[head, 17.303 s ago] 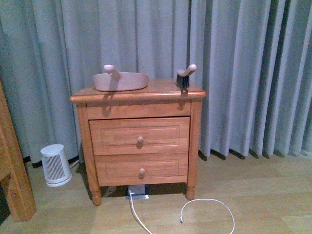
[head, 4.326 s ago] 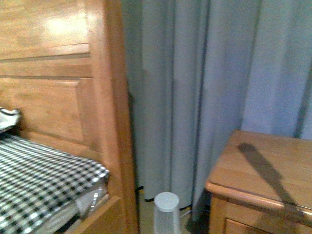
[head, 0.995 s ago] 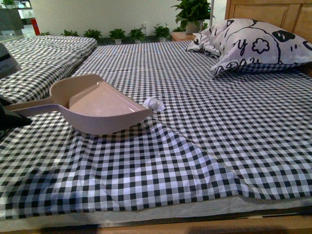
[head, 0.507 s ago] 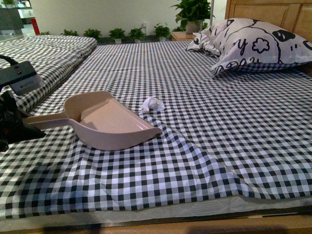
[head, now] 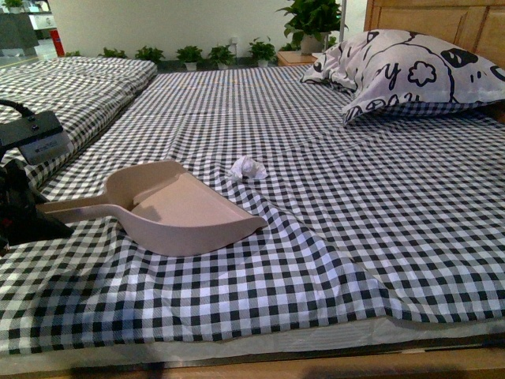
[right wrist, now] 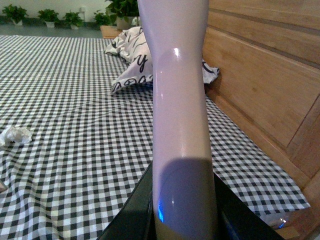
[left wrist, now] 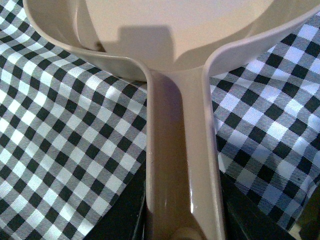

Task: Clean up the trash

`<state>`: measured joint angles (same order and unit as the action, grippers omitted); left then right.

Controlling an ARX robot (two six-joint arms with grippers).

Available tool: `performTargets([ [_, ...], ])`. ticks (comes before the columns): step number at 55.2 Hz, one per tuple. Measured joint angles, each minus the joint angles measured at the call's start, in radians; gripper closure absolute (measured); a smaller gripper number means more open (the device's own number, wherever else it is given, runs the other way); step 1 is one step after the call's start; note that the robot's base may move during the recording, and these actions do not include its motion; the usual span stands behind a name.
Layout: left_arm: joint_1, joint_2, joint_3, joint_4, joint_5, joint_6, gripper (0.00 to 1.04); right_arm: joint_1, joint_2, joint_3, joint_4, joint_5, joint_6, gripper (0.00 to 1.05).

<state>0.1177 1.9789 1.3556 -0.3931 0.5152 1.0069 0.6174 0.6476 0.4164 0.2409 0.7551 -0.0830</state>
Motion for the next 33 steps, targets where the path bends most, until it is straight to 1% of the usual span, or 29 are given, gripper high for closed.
performTargets([
  [6, 0.000, 0.000, 0.000, 0.000, 0.000, 0.000, 0.78, 0.000, 0.000, 0.000, 0.000, 0.000, 0.000, 0.85],
  [8, 0.000, 0.000, 0.000, 0.000, 0.000, 0.001, 0.78, -0.006, 0.003, 0.007, -0.027, -0.024, 0.023, 0.85],
  [9, 0.000, 0.000, 0.000, 0.000, 0.000, 0.001, 0.78, -0.021, 0.014, 0.028, -0.090, -0.074, 0.054, 0.85],
  [10, 0.000, 0.000, 0.000, 0.000, 0.000, 0.001, 0.78, -0.032, 0.022, 0.040, -0.126, -0.103, 0.065, 0.85],
  [11, 0.000, 0.000, 0.000, 0.000, 0.000, 0.001, 0.78, -0.056, 0.040, 0.067, -0.196, -0.167, 0.092, 0.85],
  [12, 0.000, 0.000, 0.000, 0.000, 0.000, 0.001, 0.78, -0.069, 0.051, 0.080, -0.227, -0.200, 0.099, 0.85],
  [13, 0.000, 0.000, 0.000, 0.000, -0.001, 0.001, 0.78, -0.097, 0.071, 0.104, -0.283, -0.259, 0.133, 0.85],
  [16, 0.000, 0.000, 0.000, 0.000, -0.003, 0.002, 0.78, -0.152, 0.124, 0.139, -0.339, -0.367, 0.168, 0.85],
  [17, 0.000, 0.000, 0.000, 0.000, -0.003, 0.002, 0.78, -0.177, 0.156, 0.149, -0.333, -0.420, 0.177, 0.85],
  [19, 0.000, 0.000, 0.000, 0.000, -0.003, 0.002, 0.78, -0.213, 0.213, 0.164, -0.304, -0.485, 0.178, 0.85],
  [25, 0.000, 0.000, 0.000, 0.000, -0.003, 0.003, 0.78, -0.298, 0.418, 0.229, -0.186, -0.603, 0.183, 0.85],
  [29, 0.000, 0.000, 0.000, 0.000, -0.003, 0.003, 0.78, -0.326, 0.581, 0.297, -0.110, -0.623, 0.167, 0.85],
  [33, 0.000, 0.000, 0.001, 0.000, -0.003, 0.003, 0.78, -0.340, 0.710, 0.359, -0.083, -0.621, 0.164, 0.85],
])
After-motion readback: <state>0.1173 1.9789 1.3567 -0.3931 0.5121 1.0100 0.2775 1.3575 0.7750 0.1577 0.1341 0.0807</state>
